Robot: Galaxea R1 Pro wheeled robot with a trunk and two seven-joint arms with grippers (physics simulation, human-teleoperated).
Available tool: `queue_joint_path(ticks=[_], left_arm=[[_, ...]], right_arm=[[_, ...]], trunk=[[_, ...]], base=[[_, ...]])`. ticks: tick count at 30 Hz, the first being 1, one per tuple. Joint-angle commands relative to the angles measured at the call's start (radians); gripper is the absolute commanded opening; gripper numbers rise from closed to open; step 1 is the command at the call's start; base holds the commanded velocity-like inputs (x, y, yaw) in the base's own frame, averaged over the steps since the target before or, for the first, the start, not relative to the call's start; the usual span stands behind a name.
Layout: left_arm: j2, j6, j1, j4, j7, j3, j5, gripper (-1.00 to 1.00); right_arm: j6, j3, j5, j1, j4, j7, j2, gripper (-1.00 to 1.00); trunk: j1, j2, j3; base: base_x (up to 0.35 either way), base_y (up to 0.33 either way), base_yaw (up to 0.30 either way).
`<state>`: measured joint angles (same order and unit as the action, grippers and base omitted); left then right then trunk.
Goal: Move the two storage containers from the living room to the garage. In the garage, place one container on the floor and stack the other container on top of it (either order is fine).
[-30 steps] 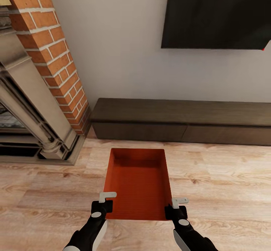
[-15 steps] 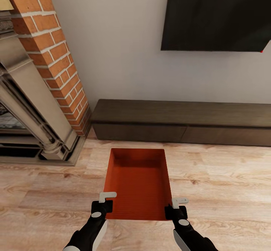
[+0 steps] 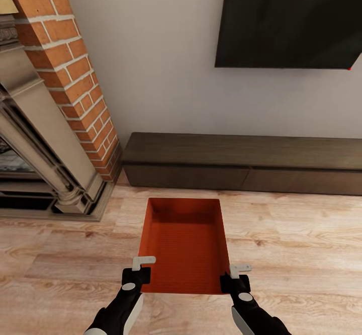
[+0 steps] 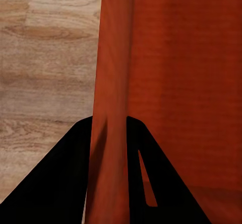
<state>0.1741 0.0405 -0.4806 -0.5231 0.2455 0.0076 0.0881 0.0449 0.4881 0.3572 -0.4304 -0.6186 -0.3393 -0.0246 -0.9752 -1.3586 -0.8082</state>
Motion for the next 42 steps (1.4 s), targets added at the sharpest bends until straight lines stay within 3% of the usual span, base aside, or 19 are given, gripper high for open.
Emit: queue_joint_path(ticks=[1, 42], left_arm=[[-0.001, 0.006, 0.000, 0.000, 0.015, 0.018, 0.012, -1.00], [-0.001, 0.006, 0.000, -0.001, 0.015, 0.018, 0.011, -1.00]], right_arm=[[-0.042, -0.016, -0.006, -0.002, -0.006, 0.029, -0.024, -1.00], [-0.043, -0.015, -0.006, -0.002, -0.006, 0.030, -0.025, -1.00]], trunk=[[0.000, 0.000, -0.001], [0.000, 0.000, -0.001]], base=[[0.000, 0.000, 0.000], [0.000, 0.000, 0.000]])
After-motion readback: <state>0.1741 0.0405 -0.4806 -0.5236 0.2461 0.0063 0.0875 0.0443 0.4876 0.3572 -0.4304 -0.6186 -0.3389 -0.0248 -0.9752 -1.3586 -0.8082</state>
